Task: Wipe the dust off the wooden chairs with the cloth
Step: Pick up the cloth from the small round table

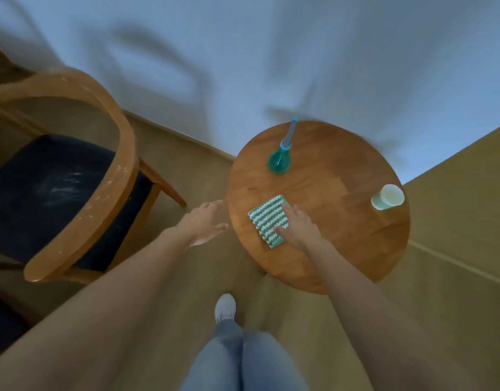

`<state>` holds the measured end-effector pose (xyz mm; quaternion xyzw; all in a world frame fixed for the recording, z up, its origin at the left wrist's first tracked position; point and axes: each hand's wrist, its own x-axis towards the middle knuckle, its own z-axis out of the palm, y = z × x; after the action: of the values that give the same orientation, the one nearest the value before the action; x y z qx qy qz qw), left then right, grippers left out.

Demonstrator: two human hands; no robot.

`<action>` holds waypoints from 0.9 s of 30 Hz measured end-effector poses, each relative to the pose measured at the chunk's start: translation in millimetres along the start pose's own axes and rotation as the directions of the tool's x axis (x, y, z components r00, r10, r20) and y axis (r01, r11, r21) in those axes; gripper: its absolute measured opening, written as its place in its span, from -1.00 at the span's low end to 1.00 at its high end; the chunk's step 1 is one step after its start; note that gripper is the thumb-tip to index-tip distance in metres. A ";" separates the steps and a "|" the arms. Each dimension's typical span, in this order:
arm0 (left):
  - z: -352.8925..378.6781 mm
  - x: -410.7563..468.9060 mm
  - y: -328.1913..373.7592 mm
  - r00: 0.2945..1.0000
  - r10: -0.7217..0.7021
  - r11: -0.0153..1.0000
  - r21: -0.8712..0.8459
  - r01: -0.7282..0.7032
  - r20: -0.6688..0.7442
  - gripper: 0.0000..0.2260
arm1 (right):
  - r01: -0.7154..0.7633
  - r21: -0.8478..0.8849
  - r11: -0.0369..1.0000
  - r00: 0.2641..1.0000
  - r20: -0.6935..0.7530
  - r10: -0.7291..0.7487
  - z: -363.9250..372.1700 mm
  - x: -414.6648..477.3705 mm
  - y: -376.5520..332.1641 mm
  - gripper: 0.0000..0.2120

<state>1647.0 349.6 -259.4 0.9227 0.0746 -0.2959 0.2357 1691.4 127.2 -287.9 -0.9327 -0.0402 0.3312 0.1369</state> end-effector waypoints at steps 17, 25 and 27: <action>92.0 120.2 -67.2 0.971 -0.191 0.947 -0.231 0.221 0.145 -0.37 | -0.032 -0.174 0.984 0.966 -0.257 -0.014 125.8 129.6 6.0 -0.24; 90.2 116.4 -69.0 0.973 -0.192 0.945 -0.243 0.219 0.130 -0.40 | -0.024 -0.134 0.991 0.918 -0.395 -0.031 121.0 132.3 10.8 -0.43; 83.7 111.7 -68.1 0.975 -0.182 0.948 -0.242 0.208 0.125 -0.41 | -0.034 -0.083 0.996 0.951 -0.310 0.006 101.9 129.2 7.1 -0.53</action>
<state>1676.2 369.1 -410.7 0.8568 0.1906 -0.3523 0.3247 1727.6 165.1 -444.0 -0.9785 -0.0233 0.1805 0.0973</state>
